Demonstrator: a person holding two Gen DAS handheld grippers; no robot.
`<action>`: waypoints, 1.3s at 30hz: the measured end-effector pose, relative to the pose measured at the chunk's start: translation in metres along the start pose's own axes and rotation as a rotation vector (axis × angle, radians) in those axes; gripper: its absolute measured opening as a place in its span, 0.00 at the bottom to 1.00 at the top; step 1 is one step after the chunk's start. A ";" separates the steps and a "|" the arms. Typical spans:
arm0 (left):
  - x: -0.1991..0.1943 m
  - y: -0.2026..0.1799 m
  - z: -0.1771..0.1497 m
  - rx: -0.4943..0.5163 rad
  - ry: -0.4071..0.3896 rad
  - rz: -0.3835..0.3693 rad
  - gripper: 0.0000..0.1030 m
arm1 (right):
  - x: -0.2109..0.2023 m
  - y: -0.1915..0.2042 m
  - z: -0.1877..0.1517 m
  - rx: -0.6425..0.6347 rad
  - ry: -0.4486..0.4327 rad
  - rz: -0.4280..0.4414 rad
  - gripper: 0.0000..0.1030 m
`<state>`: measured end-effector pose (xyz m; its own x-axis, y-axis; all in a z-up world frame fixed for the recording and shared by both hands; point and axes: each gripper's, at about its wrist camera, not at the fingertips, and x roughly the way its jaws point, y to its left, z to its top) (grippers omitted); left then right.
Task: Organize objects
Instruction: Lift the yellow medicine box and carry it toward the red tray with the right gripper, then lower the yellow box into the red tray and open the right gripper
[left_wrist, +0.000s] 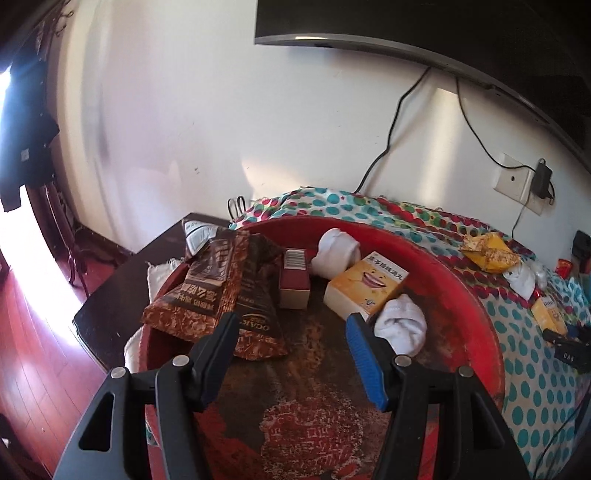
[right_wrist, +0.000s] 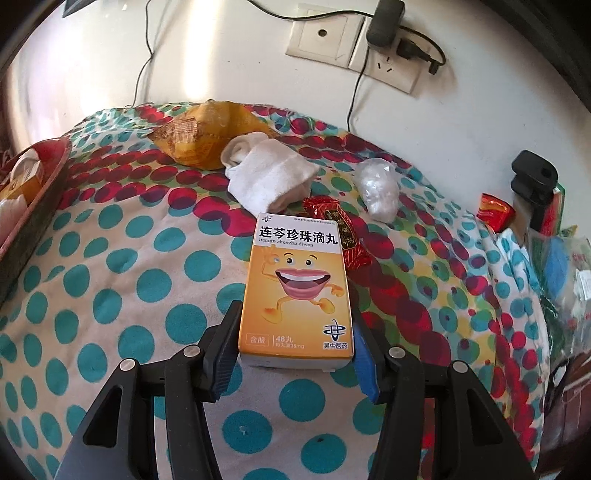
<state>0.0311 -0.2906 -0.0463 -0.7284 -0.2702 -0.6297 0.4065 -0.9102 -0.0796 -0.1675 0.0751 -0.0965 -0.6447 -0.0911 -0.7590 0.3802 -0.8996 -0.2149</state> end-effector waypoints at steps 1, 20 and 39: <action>0.001 0.002 0.000 -0.009 0.005 -0.002 0.60 | -0.001 0.001 0.000 0.010 0.007 -0.003 0.48; 0.009 0.012 0.002 -0.067 0.052 -0.046 0.60 | -0.062 0.051 -0.002 0.077 -0.068 0.170 0.48; 0.017 0.019 0.004 -0.069 0.057 -0.017 0.60 | -0.091 0.220 0.041 -0.174 -0.100 0.416 0.48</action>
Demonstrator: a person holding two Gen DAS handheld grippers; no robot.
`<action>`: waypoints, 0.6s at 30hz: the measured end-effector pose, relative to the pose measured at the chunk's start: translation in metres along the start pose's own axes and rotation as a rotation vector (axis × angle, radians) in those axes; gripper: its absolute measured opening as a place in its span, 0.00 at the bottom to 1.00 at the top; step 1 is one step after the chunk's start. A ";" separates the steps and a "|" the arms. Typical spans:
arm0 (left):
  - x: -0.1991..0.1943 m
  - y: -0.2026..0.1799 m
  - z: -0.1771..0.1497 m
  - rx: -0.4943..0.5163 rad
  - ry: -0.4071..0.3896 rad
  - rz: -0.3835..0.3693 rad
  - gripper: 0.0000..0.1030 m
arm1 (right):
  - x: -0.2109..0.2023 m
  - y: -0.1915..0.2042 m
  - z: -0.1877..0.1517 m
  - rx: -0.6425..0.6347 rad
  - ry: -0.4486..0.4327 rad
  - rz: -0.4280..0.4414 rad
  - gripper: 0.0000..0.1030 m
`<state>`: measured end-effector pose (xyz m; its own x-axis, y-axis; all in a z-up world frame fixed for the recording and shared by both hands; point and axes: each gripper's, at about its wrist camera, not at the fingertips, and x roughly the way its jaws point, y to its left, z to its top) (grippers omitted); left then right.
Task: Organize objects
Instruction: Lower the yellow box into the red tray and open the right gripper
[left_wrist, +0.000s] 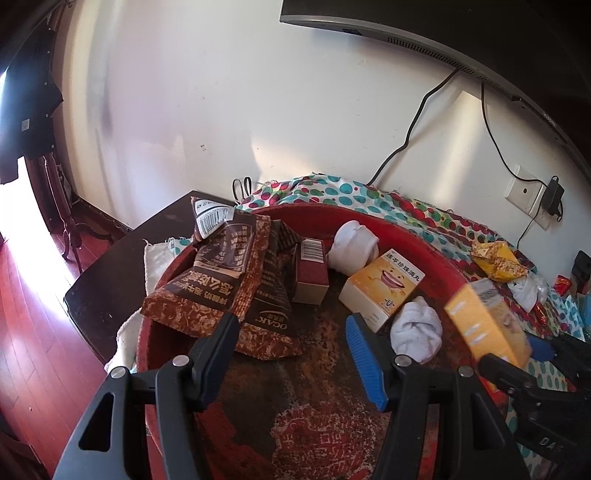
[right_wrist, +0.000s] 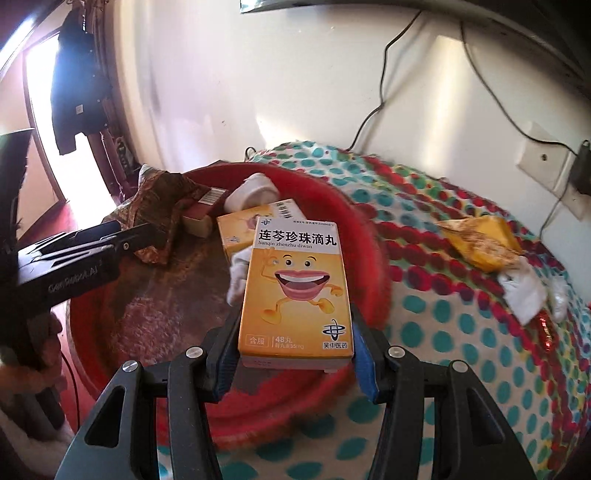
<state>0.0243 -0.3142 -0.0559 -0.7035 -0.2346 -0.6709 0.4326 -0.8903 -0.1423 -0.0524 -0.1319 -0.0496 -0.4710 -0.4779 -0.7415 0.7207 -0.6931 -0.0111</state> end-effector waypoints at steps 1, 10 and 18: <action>0.000 0.000 0.000 0.001 -0.001 0.001 0.60 | 0.003 0.002 0.002 0.001 0.003 0.003 0.48; 0.000 0.001 0.001 0.000 0.003 -0.004 0.60 | 0.030 0.022 0.020 -0.030 0.029 -0.028 0.48; 0.001 0.002 0.001 -0.006 0.004 -0.009 0.60 | 0.048 0.031 0.029 -0.055 0.056 -0.050 0.47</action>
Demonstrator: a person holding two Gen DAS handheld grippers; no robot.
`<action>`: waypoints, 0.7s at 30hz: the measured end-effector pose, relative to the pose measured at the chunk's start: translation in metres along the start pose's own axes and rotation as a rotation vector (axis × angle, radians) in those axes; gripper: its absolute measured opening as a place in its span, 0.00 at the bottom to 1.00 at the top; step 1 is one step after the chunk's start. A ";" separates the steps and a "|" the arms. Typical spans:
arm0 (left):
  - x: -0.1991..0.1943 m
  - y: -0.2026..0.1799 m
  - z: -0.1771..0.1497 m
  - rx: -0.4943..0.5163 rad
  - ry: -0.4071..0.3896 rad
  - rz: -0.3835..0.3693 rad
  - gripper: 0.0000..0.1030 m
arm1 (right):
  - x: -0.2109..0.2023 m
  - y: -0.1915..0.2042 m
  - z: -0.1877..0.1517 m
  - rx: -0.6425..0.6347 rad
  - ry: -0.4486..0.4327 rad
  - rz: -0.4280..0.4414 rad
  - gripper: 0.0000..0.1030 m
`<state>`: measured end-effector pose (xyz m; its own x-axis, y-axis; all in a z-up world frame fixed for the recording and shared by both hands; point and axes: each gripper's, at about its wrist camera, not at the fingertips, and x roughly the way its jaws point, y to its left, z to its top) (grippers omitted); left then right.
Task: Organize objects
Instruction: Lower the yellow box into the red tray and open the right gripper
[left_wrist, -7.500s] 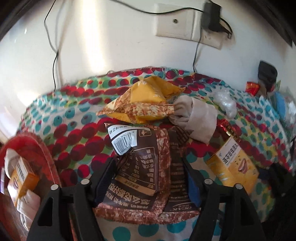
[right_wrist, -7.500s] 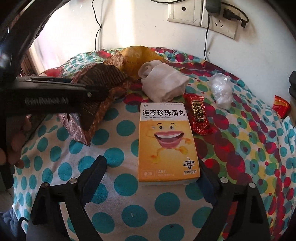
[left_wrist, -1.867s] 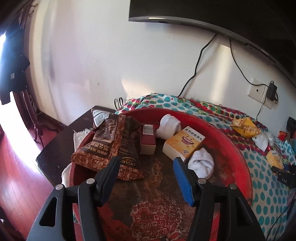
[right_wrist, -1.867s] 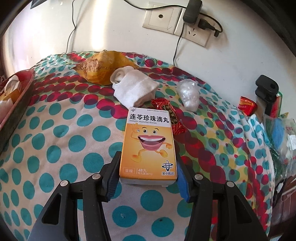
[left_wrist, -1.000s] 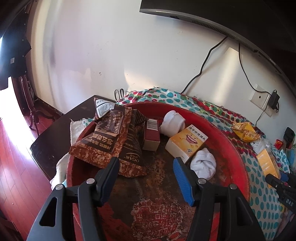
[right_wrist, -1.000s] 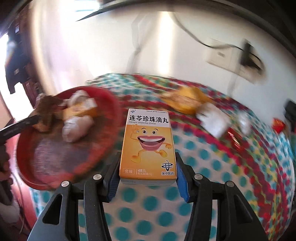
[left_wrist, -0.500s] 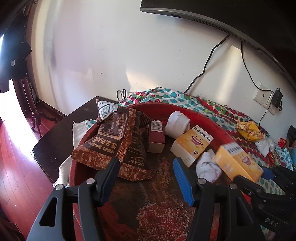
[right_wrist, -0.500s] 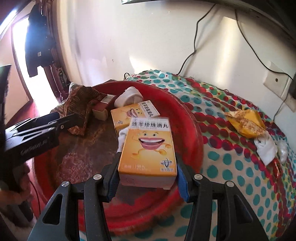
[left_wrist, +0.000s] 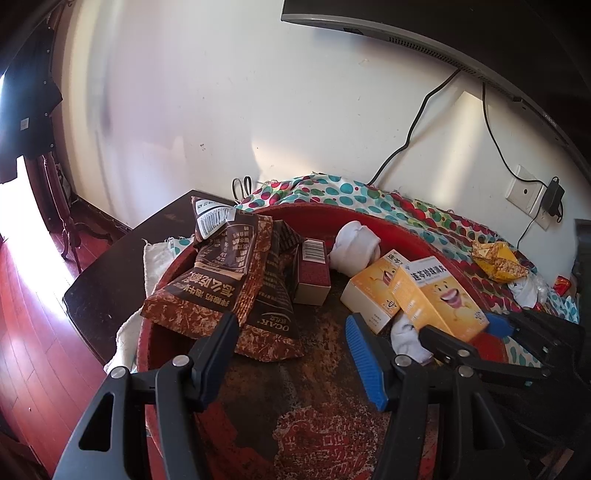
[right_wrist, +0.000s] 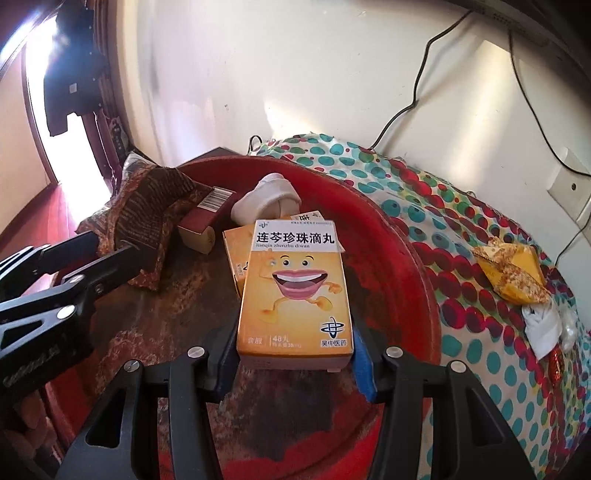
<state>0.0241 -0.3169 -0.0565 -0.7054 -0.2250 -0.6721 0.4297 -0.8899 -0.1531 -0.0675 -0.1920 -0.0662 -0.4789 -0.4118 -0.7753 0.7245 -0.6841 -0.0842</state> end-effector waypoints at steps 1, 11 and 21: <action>0.000 0.000 0.000 -0.001 0.001 0.000 0.60 | 0.003 0.001 0.002 -0.003 0.004 -0.004 0.47; 0.002 0.000 0.001 0.001 0.005 -0.003 0.60 | 0.005 0.005 0.002 -0.012 0.008 -0.007 0.47; 0.003 -0.002 0.000 0.015 0.012 -0.001 0.60 | -0.003 0.006 0.002 -0.021 -0.013 -0.006 0.58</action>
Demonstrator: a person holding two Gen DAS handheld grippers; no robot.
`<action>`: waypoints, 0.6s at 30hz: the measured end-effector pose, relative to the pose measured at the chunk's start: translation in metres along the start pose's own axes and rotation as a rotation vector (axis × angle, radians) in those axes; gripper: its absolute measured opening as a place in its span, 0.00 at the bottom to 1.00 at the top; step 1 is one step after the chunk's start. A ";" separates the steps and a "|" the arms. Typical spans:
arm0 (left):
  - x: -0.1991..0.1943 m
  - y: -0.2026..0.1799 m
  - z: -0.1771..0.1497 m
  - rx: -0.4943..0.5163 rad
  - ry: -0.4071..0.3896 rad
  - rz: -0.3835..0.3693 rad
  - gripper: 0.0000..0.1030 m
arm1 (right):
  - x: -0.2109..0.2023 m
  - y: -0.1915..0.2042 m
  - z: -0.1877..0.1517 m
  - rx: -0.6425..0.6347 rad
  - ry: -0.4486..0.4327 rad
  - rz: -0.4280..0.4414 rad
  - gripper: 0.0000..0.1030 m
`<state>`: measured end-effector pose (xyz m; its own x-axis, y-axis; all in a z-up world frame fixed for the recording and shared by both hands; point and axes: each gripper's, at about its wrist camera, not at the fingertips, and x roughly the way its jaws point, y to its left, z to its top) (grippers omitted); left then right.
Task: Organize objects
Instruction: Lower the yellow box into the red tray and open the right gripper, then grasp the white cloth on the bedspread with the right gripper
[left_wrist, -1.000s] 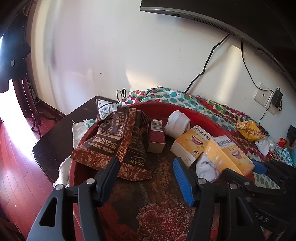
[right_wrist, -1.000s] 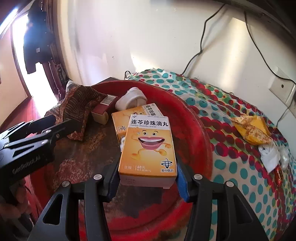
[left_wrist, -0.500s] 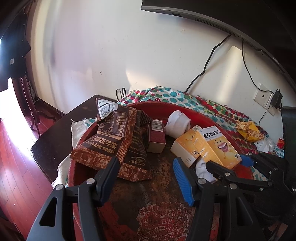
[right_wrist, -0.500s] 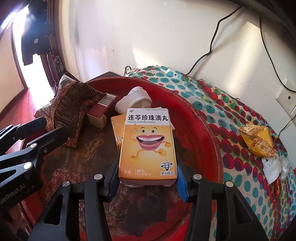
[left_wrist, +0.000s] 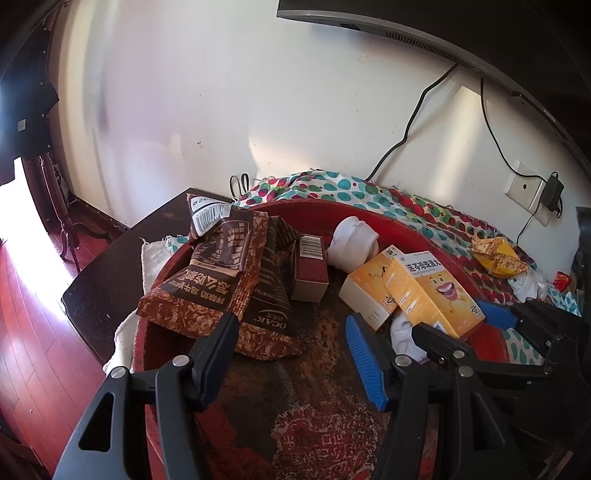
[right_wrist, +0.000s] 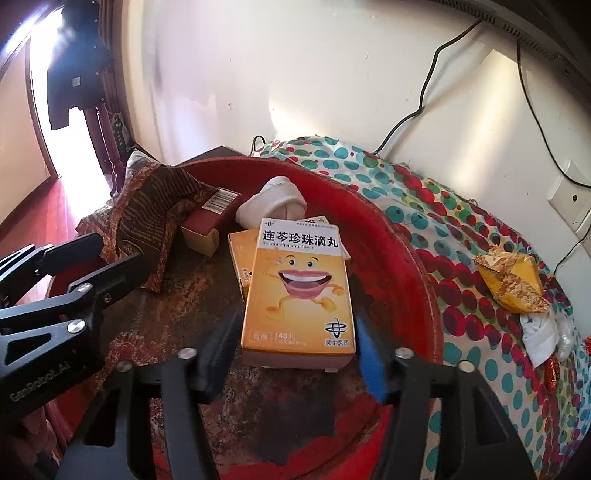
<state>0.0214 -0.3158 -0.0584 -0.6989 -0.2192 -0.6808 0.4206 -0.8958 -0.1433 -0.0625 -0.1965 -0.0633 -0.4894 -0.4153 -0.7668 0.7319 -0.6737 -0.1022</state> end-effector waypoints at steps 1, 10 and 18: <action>0.000 0.000 0.000 0.002 0.000 -0.001 0.60 | -0.002 -0.001 0.000 0.001 -0.003 0.000 0.59; 0.001 -0.004 -0.002 0.022 0.002 0.009 0.60 | -0.028 -0.019 -0.011 0.061 -0.049 0.035 0.69; -0.001 -0.010 -0.004 0.051 -0.006 0.018 0.60 | -0.059 -0.082 -0.042 0.153 -0.085 -0.043 0.75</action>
<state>0.0205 -0.3050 -0.0588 -0.6950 -0.2373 -0.6787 0.4031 -0.9103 -0.0945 -0.0735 -0.0908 -0.0364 -0.5617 -0.4295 -0.7071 0.6319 -0.7744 -0.0315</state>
